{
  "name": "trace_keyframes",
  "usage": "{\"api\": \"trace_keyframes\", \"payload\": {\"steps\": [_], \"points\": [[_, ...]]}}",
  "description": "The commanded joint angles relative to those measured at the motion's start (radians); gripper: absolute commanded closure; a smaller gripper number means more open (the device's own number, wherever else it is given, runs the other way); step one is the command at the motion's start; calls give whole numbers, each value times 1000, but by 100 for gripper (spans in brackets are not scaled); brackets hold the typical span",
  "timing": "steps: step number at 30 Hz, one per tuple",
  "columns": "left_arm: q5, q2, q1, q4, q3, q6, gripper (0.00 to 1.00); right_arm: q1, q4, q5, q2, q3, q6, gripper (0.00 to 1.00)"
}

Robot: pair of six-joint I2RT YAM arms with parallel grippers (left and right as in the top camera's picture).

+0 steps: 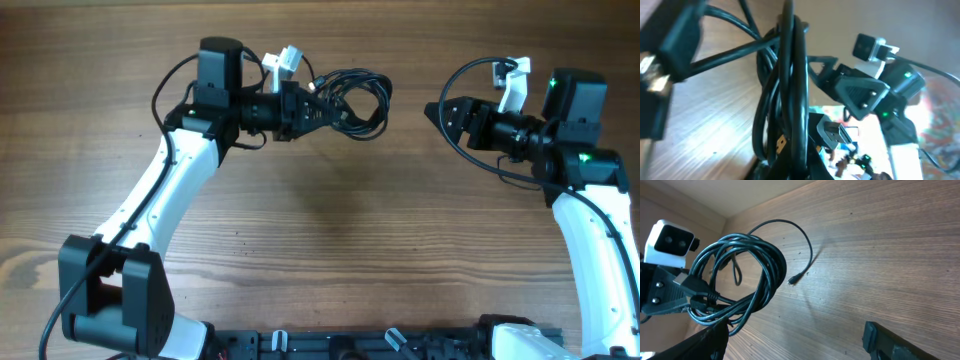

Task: Untangle cables

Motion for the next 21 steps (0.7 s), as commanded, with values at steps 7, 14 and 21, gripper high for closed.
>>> {"api": "trace_keyframes", "payload": {"steps": [7,14,21], "points": [[116,-11,-1,159,2,338,96,103,19,9,-15,15,56,19],[3,-7,-1,125,2,411,96,122,74,54,-11,15,248,36],[-19,-7,-37,127,2,411,96,200,164,57,65,15,332,44]]}}
